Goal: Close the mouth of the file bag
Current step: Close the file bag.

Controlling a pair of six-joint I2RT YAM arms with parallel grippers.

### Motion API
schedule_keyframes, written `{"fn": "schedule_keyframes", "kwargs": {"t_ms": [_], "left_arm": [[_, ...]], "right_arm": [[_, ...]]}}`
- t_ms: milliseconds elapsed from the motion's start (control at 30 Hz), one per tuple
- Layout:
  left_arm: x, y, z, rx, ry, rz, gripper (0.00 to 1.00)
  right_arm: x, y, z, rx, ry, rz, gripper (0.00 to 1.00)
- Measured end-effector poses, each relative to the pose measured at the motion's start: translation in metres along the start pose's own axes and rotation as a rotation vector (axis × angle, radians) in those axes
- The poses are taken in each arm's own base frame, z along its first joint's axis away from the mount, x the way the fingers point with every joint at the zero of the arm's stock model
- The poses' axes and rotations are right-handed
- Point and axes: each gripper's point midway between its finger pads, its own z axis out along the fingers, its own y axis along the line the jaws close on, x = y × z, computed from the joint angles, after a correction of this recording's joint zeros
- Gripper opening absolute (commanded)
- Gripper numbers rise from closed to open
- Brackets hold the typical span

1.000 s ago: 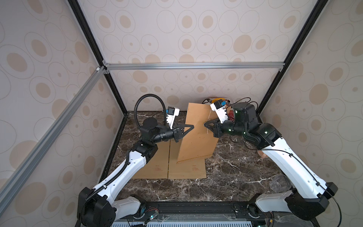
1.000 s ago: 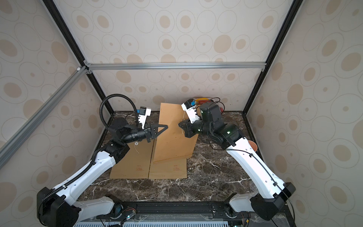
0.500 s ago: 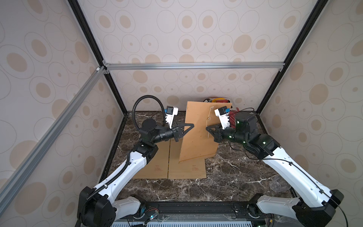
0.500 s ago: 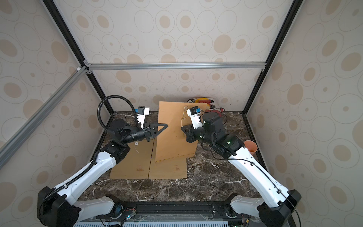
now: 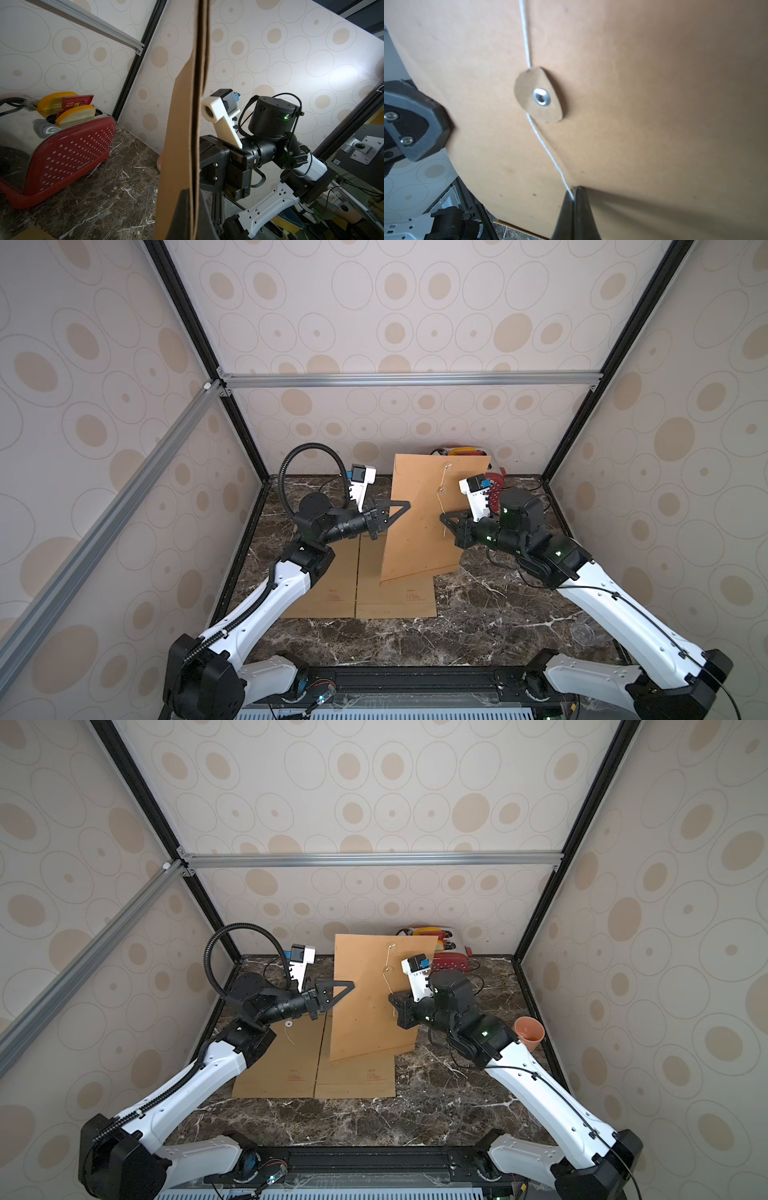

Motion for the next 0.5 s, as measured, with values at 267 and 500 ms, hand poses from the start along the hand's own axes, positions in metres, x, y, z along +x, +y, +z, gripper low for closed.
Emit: {"fn": "schedule_keyframes", "kwargs": {"t_ms": [267,500], "left_arm": [[-0.001,-0.002,0.0,0.005,-0.007,0.004,0.0],[-0.002,-0.003,0.0,0.009,-0.009,0.006,0.0]], "right_arm": [[-0.006,-0.004,-0.009,0.012,-0.027,-0.005,0.0],[-0.003,-0.009,-0.011,0.02,-0.021,0.001,0.0]]}}
